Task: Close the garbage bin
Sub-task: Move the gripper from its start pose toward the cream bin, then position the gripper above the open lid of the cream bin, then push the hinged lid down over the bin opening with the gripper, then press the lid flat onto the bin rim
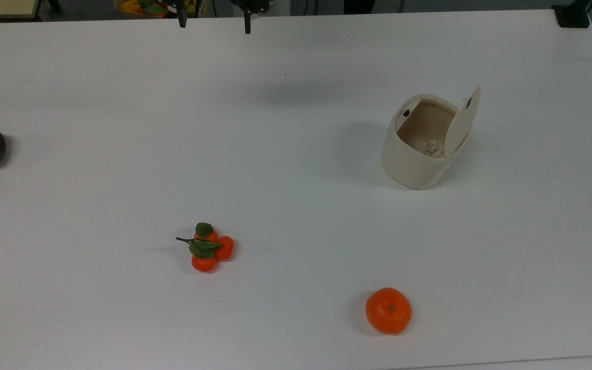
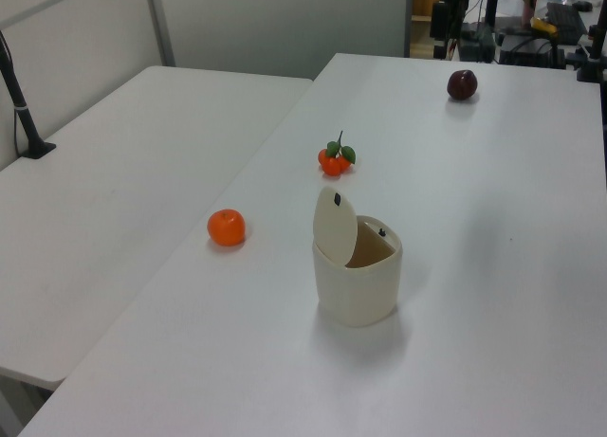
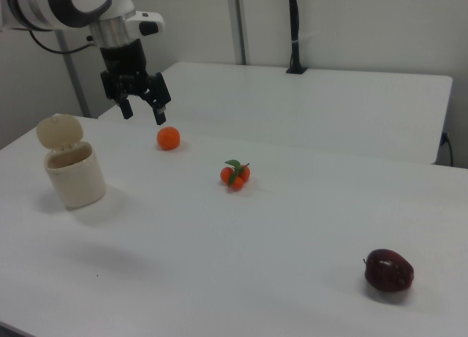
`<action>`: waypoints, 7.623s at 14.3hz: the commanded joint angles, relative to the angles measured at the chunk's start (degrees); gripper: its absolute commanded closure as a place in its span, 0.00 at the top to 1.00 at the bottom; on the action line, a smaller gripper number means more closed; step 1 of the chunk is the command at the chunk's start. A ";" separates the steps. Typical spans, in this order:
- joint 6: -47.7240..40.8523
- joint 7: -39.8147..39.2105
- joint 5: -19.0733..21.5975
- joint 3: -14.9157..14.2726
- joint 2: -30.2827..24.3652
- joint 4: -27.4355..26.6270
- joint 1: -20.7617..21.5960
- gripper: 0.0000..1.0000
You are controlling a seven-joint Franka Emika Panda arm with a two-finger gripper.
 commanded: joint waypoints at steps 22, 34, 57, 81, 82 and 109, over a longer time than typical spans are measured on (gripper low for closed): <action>-1.45 0.35 0.93 0.35 -1.98 -1.19 -1.36 0.00; 13.30 1.14 1.99 1.76 -1.01 0.04 11.90 0.00; 37.84 -8.69 3.83 1.93 11.73 -1.28 28.53 0.00; 22.28 -17.85 2.52 1.23 14.37 -4.18 26.15 0.00; 22.28 -17.85 2.52 1.23 14.80 -4.18 26.15 0.00; 13.78 -12.33 3.40 1.05 13.67 0.55 21.15 0.00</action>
